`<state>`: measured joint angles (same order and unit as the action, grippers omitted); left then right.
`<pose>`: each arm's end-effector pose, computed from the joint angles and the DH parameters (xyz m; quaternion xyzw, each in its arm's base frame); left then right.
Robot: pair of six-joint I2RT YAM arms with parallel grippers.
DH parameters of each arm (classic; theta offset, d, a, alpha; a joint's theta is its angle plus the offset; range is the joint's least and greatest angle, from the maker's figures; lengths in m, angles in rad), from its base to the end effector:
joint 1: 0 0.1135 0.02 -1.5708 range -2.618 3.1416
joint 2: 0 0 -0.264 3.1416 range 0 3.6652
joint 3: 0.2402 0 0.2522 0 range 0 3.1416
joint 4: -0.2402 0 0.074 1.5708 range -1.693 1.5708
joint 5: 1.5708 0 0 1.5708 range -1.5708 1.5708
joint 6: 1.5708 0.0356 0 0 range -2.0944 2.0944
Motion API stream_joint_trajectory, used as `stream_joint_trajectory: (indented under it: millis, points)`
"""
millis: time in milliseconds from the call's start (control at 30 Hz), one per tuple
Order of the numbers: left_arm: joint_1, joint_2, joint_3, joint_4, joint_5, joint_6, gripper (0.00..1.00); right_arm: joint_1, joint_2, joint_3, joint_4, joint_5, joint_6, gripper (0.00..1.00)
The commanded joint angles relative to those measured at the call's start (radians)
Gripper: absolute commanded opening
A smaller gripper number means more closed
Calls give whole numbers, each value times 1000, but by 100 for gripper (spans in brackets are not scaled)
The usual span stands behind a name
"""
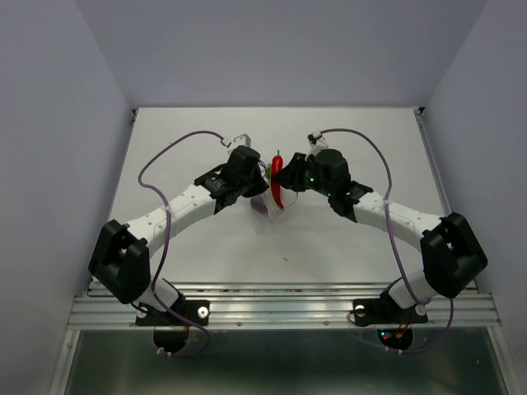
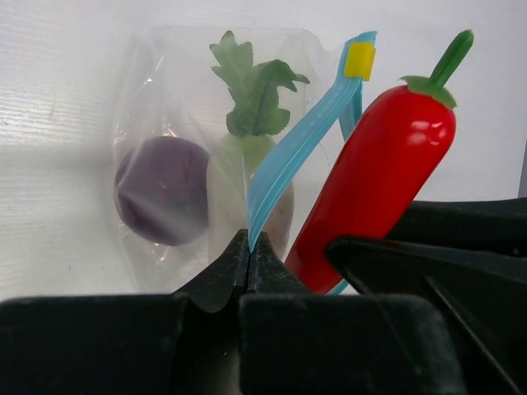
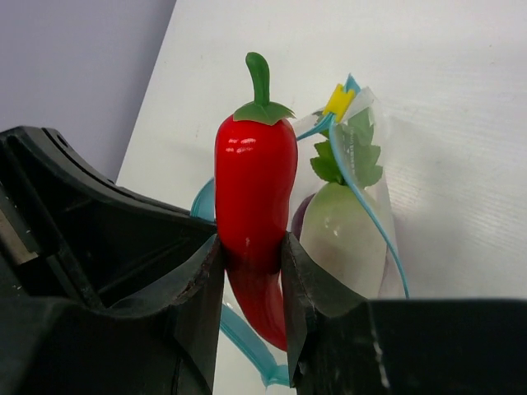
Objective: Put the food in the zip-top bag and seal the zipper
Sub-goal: Place the fake vegetable in the zipper food storage bag.
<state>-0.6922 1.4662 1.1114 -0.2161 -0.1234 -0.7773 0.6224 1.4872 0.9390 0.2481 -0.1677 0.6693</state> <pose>0.2607 -0.2104 0.2881 -0.0668 0.8739 -0.2806 0.3913 0.2748 0.2045 0.2679 -0.0309 0.8030 0.4098 0.4317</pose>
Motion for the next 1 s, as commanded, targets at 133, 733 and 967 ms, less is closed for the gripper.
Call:
stream_joint_trajectory:
  millis: [133,733,967]
  points:
    - [6,-12,42,6,-30,-28,0,51,-19,-6,-69,2,-47,15]
    - [11,-1,74,-29,-74,-51,0,138,-54,-74,-242,19,-132,9]
    - [14,17,85,-39,-73,-59,0,148,-134,-153,-233,25,-119,9]
